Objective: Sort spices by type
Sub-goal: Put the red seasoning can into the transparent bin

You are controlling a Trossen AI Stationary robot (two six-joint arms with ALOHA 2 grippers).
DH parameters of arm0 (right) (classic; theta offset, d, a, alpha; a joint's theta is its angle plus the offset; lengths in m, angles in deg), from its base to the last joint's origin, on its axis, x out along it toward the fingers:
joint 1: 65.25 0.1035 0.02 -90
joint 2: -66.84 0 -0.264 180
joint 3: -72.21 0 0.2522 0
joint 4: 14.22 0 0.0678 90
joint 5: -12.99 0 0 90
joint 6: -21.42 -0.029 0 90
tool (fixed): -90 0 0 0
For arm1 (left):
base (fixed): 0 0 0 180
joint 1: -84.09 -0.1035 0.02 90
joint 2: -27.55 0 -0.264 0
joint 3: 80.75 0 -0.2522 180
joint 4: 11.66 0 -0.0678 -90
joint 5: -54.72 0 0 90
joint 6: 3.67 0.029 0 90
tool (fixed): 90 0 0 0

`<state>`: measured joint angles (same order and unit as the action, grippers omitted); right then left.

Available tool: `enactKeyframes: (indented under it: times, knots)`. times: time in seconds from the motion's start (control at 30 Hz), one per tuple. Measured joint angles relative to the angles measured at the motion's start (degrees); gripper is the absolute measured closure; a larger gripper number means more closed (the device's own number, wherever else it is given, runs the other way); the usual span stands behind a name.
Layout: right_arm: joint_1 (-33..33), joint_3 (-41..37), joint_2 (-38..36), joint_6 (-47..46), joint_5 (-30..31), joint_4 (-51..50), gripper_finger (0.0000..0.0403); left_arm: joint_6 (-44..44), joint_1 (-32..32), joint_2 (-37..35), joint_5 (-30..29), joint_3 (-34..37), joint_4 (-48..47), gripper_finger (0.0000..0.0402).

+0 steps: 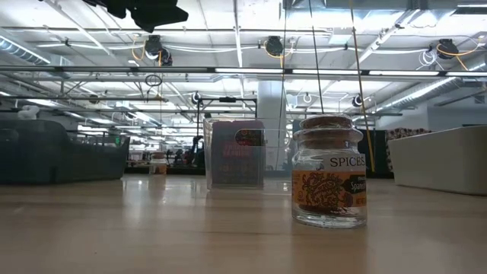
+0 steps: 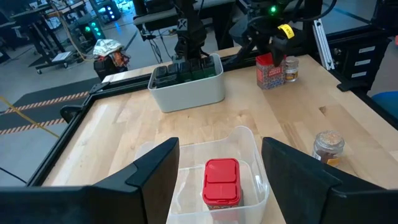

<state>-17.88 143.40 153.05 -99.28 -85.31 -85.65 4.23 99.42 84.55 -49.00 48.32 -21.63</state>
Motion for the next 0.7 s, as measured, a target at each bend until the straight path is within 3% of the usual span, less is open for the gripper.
enactKeyframes:
  times: [0.13, 0.7]
  knots:
    - [0.0, 0.0, -0.1, 1.0, -0.7, 0.0, 0.0213, 0.0, 0.0, 0.0, 0.0, 0.0, 0.0, 0.0166]
    - [-4.9, -0.1, -0.6, 12.7, -0.5, -0.6, 0.0201, 0.0, 0.0, 0.0, 0.0, 0.0, 0.0, 0.0166]
